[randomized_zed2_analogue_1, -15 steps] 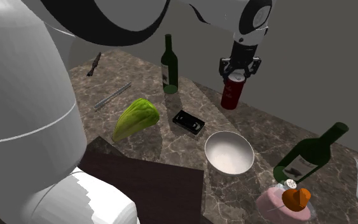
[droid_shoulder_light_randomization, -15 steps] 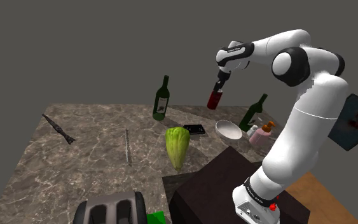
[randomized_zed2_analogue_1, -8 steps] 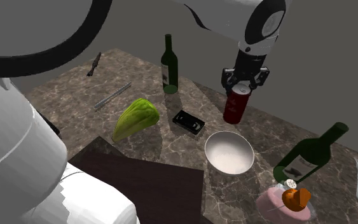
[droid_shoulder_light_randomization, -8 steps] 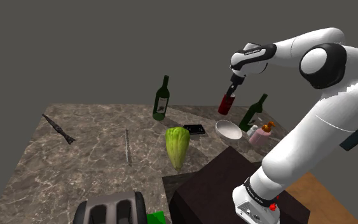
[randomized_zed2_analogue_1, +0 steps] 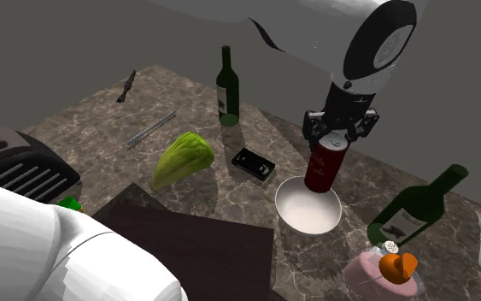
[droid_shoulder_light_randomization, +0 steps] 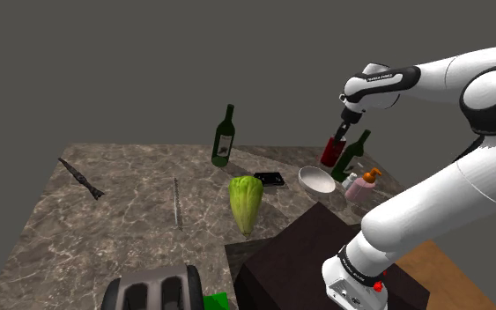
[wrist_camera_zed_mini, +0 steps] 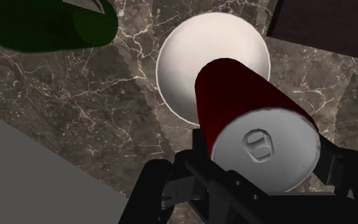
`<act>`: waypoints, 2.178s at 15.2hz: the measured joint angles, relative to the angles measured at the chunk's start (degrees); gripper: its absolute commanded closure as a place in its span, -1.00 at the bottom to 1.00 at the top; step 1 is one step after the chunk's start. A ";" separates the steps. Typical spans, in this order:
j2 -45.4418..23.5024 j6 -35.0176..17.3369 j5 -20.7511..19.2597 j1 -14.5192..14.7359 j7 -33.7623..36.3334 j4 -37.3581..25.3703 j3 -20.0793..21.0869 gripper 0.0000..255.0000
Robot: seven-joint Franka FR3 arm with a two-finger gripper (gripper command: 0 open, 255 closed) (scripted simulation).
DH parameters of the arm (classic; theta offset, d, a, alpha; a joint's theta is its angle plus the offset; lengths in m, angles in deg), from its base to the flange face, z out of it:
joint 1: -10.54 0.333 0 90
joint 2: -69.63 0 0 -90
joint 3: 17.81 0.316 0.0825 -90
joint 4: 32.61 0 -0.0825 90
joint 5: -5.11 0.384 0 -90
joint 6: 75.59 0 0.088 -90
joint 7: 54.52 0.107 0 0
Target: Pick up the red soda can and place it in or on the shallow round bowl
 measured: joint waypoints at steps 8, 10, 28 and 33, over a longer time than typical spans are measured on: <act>-1.91 -5.67 0.43 -0.21 -1.07 3.92 -0.90 1.00; -3.05 -7.35 0.91 -0.10 -1.41 4.53 -1.10 1.00; -10.01 -17.65 4.69 0.31 -4.32 8.48 -2.02 1.00; -10.00 -17.66 4.69 0.31 -4.32 8.48 -2.03 -1.00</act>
